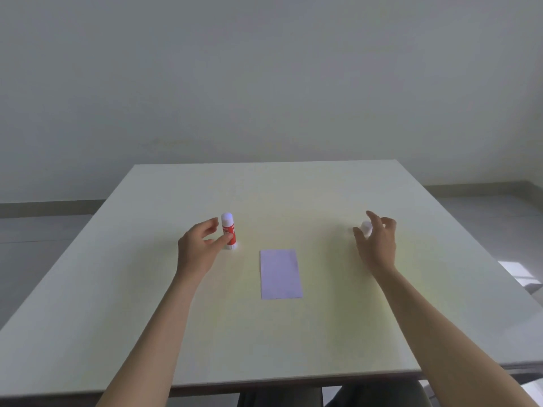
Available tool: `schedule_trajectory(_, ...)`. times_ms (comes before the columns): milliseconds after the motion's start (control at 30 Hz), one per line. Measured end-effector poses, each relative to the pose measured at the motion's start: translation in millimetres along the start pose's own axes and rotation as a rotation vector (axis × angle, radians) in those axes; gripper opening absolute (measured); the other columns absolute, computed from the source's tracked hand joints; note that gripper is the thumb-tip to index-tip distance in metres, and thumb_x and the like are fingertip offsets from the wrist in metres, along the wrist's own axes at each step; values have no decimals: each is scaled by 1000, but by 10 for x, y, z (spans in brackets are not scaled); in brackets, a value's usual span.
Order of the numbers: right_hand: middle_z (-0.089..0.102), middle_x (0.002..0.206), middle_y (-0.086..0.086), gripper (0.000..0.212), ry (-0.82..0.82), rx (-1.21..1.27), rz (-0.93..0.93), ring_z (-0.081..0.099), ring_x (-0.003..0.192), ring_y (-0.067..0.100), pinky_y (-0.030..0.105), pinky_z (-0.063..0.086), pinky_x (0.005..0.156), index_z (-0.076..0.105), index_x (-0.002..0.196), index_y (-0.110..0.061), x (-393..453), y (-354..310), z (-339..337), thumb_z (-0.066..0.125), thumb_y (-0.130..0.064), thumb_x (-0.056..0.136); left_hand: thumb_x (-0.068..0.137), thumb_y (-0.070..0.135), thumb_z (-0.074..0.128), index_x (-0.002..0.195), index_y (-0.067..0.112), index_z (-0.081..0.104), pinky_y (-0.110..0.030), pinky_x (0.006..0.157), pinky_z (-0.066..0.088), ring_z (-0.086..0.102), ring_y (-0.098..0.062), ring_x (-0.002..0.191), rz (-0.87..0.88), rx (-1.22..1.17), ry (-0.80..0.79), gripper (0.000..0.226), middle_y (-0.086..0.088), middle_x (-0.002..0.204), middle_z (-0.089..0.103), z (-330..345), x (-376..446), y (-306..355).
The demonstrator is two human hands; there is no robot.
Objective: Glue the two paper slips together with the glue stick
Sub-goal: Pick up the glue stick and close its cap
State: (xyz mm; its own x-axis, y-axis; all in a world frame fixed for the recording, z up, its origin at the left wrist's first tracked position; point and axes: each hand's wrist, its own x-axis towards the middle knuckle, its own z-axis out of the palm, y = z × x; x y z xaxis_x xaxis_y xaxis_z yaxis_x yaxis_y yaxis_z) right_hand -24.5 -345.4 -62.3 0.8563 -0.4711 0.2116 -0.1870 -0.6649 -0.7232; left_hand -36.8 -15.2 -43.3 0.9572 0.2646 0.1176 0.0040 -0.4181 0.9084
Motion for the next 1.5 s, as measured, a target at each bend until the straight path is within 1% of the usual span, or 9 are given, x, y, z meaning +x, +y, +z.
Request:
schedule_trajectory(200, 42, 131, 11, 44, -13, -44, -24, 57, 101, 31, 34, 45, 78, 48, 132, -16, 40, 62, 54, 56, -17, 89, 77, 24, 70, 80, 22, 73, -15, 60, 37, 63, -5, 81, -22, 71, -25, 5, 6, 87, 75, 131, -6, -18)
schedule_trajectory(367, 49, 127, 9, 36, -5, -36, -20, 54, 110, 29, 32, 42, 82, 56, 126, -14, 84, 108, 85, 52, -12, 90, 76, 19, 68, 66, 23, 70, -3, 49, 35, 58, 12, 60, -10, 56, 25, 11, 16, 60, 71, 163, -19, -14)
schedule_trajectory(433, 53, 124, 8, 34, 11, -29, -27, 55, 107, 29, 28, 38, 78, 59, 123, -14, 95, 121, 94, 50, -10, 91, 76, 20, 69, 68, 25, 71, -4, 50, 36, 58, 13, 61, -11, 57, 31, 10, 21, 59, 69, 167, -15, -17)
schedule_trajectory(567, 57, 116, 9, 32, 50, 38, -9, 57, 98, 27, 26, 36, 76, 64, 116, -12, 97, 123, 71, 46, -4, 91, 77, 20, 70, 77, 24, 73, -18, 60, 40, 66, -8, 77, 53, 118, 58, 4, 8, 67, 72, 151, -6, -24)
schedule_trajectory(700, 65, 111, 13, 31, 72, 105, -94, 62, 91, 30, 25, 41, 78, 68, 107, -6, 86, 13, -22, 49, 5, 86, 78, 16, 72, 92, 16, 73, -31, 65, 48, 65, -21, 80, 375, 385, 67, 14, -2, 86, 71, 100, 3, 95)
schedule_trajectory(867, 70, 101, 7, 26, -5, 376, -140, 69, 79, 24, 28, 55, 72, 66, 105, -11, 35, -445, -209, 62, 1, 82, 79, 16, 71, 104, 15, 69, -29, 60, 46, 64, -24, 75, 595, 576, 20, 25, -1, 95, 66, 130, 0, 377)
schedule_trajectory(1000, 70, 94, 1, 27, -167, 540, -234, 67, 62, -3, 4, 47, 57, 68, 103, -12, -87, -796, -304, 65, 2, 80, 81, 15, 70, 108, 13, 68, -32, 62, 50, 65, -24, 77, 645, 572, 15, 28, -2, 98, 65, 184, -50, 563)
schedule_trajectory(1300, 62, 86, -13, 21, -389, 504, -390, 69, 73, 13, 4, 44, 59, 62, 95, -8, -436, -1015, -268, 61, 6, 79, 82, 15, 69, 108, 13, 67, -32, 61, 51, 64, -23, 76, 702, 572, 6, 26, -1, 98, 64, 250, -203, 744)
schedule_trajectory(1500, 61, 87, -16, 22, -404, 501, -399, 68, 71, 1, 3, 43, 58, 60, 94, -9, -477, -1032, -276, 61, 7, 79, 83, 16, 68, 111, 13, 66, -33, 62, 52, 64, -22, 78, 699, 588, -3, 28, -1, 100, 64, 249, -252, 778)
